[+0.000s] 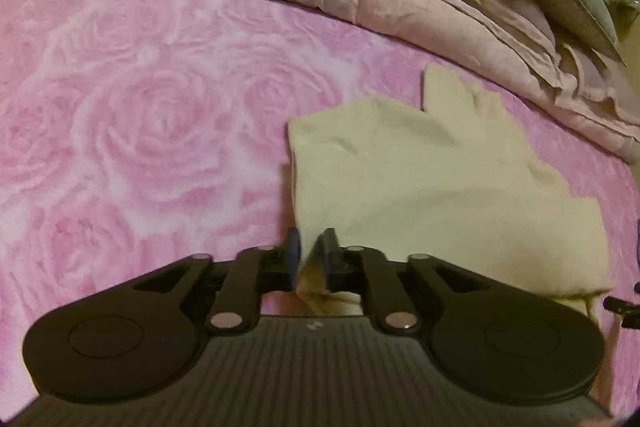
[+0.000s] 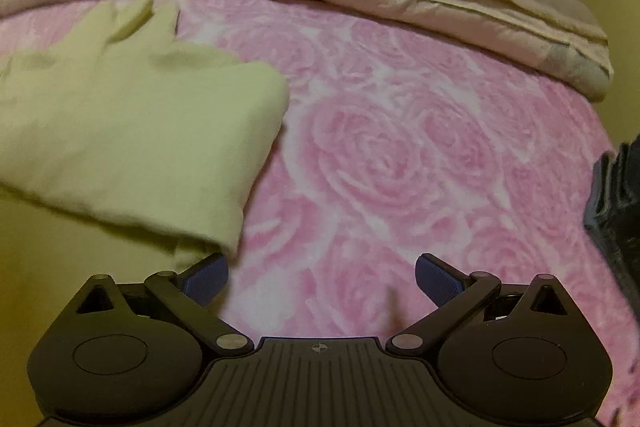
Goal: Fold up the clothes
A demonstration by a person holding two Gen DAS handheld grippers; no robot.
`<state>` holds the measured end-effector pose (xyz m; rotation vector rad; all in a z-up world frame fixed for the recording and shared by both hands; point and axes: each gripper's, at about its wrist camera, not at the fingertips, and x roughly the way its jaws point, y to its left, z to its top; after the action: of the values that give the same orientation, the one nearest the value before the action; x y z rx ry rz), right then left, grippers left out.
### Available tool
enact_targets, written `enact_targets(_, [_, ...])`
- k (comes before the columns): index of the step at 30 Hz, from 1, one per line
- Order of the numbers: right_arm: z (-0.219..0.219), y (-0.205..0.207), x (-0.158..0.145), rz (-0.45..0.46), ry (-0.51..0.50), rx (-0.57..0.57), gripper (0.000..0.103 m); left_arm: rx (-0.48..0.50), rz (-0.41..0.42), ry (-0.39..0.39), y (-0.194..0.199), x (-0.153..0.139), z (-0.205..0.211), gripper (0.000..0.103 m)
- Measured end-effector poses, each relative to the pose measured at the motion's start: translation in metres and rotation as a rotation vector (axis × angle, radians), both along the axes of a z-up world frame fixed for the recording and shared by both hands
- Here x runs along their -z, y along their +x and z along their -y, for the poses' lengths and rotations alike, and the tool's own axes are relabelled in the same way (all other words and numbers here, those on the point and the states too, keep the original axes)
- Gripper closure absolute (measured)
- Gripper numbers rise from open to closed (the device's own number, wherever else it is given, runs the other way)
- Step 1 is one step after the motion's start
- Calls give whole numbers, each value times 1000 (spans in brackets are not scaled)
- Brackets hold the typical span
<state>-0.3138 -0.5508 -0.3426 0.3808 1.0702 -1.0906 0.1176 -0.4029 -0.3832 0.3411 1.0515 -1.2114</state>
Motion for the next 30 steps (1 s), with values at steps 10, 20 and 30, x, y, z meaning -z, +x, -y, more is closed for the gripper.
enact_targets(10, [34,7,0,221,83,92,39,59,12,-129,-5,-25,19,94])
enact_targets(20, [88,21,5,438,155,159,47,2,0,-13,8,-9,45,94])
enact_targets(30, [185,92,16,540,304,28,47,116,-121,-27,-13,-7,193,65])
